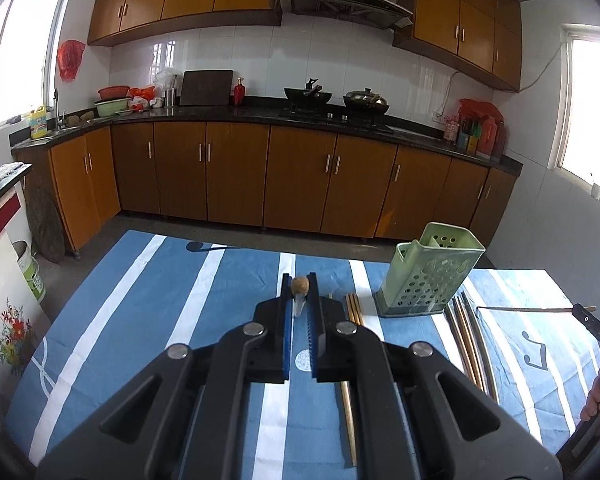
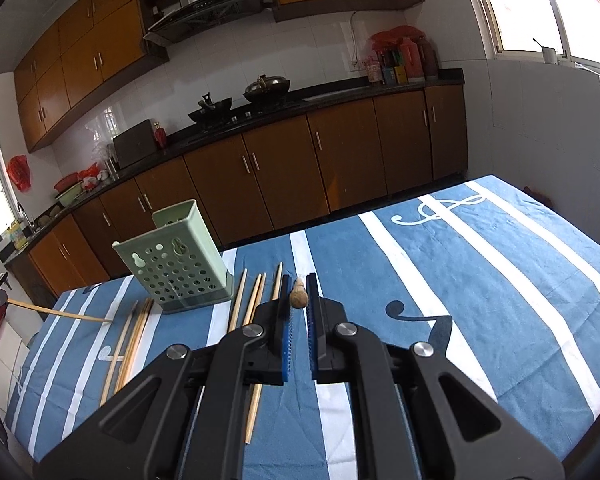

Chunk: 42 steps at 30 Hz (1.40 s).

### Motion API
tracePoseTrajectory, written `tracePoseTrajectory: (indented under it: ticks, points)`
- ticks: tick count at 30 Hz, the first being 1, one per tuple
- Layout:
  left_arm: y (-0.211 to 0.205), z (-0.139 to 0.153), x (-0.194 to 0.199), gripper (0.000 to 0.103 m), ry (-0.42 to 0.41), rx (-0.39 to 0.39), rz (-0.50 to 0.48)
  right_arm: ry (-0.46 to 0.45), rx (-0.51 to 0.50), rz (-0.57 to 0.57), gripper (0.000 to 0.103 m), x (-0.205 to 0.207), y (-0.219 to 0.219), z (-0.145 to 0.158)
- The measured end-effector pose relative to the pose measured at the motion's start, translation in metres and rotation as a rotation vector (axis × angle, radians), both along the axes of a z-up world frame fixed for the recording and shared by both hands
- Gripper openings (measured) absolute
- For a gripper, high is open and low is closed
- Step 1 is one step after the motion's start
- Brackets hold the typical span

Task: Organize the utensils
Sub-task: 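Carry both chopsticks over the green holder and lower them inside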

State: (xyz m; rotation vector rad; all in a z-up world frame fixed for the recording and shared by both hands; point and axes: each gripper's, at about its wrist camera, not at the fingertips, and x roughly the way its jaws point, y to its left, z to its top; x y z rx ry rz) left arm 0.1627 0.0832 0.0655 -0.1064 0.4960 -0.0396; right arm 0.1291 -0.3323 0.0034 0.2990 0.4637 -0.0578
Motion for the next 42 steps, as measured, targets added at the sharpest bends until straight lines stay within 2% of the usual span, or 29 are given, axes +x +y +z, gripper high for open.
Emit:
tracePoseTrajectory:
  ticks: [8,14,18,22,27,31,33,36,42]
  points:
    - [-0.003,0.023,0.007,0.008,-0.052,0.019,0.007,-0.068,-0.025,-0.003,0.007,0.007,0.003,0.021]
    - [-0.003,0.033,0.016,0.008,-0.061,0.024,0.01,-0.098,-0.046,-0.01,0.007,0.016,0.004,0.035]
    - [-0.006,0.048,0.026,0.008,-0.077,0.028,-0.001,-0.123,-0.047,-0.001,0.007,0.025,0.003,0.053]
    - [-0.012,0.08,0.04,0.007,-0.119,-0.007,-0.022,-0.193,-0.047,0.002,0.007,0.034,0.003,0.089]
    - [-0.029,0.138,0.057,0.007,-0.214,-0.073,-0.063,-0.317,0.005,0.009,0.007,0.048,0.006,0.139]
    - [-0.046,0.163,0.069,0.007,-0.264,-0.114,-0.086,-0.406,0.031,0.024,0.007,0.057,0.017,0.162]
    - [-0.056,0.168,0.077,0.007,-0.276,-0.143,-0.104,-0.426,0.034,0.041,0.007,0.064,0.024,0.165]
    - [-0.078,0.164,0.09,0.007,-0.269,-0.137,-0.123,-0.419,0.011,0.069,0.007,0.08,0.041,0.158]
    - [-0.109,0.125,0.117,0.007,-0.165,-0.13,-0.165,-0.321,-0.023,0.117,0.007,0.102,0.063,0.131]
